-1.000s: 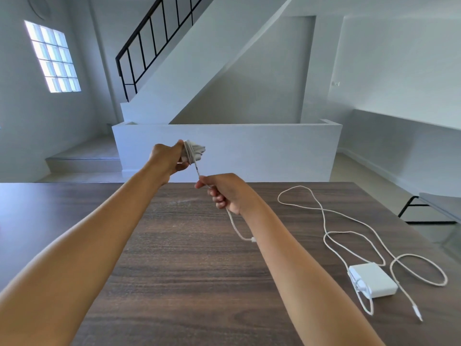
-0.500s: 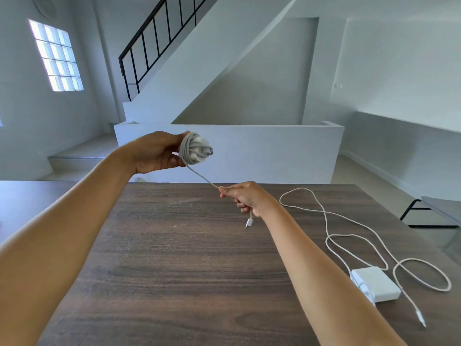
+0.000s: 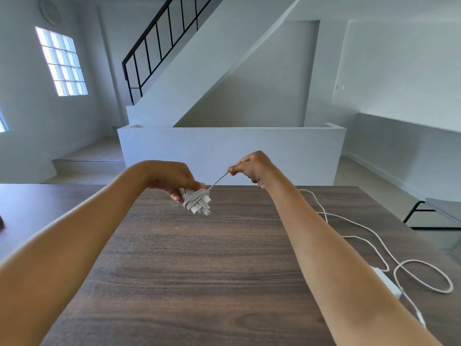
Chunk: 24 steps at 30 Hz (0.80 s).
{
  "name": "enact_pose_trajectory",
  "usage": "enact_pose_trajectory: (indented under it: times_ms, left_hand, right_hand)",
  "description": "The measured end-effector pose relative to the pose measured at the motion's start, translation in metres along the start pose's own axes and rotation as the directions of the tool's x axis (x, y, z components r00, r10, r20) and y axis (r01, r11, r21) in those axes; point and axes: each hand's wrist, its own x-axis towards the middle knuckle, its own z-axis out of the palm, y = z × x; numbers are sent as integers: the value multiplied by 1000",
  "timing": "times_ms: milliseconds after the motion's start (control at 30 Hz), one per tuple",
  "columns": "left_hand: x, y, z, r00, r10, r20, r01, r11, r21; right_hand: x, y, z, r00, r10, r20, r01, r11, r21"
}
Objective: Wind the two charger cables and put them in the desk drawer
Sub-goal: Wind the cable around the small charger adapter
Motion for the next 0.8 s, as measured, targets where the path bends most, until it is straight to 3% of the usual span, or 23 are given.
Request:
enact_pose_trajectory:
  times_ms: [133, 200, 367, 433, 533, 633, 733, 800]
  left_hand:
    - [21, -5, 17, 968, 21, -250, 36, 974, 223]
    - [30, -6, 23, 899, 88, -430, 57, 948, 314]
    - [41, -2, 26, 593, 106, -798, 46, 985, 164]
    - [43, 0, 25, 535, 31, -844, -23, 999, 22]
    - [47, 3, 22, 563, -157, -812, -184, 933, -309]
    - [46, 9, 23, 676, -317, -665, -346, 660, -666]
    - [39, 11, 28, 778, -314, -544, -396, 427, -813]
    - [36, 7, 28, 829, -272, -489, -399, 325, -858]
  right_hand:
    - [-11, -8, -3, 999, -32, -32, 30, 998, -52]
    - [-15, -12, -1, 998, -50, -47, 47, 997, -67]
    - [-25, -25, 16, 995, -89, -52, 90, 996, 18]
    - [-33, -26, 24, 995, -92, -38, 94, 994, 55]
    - [-43, -20, 33, 996, -85, -11, 86, 988, 125]
    - [-46, -14, 40, 996, -88, 0, 87, 985, 150]
    - [-48, -12, 44, 991, -130, -10, 130, 987, 97]
    - [-47, -11, 47, 986, -163, -21, 164, 985, 56]
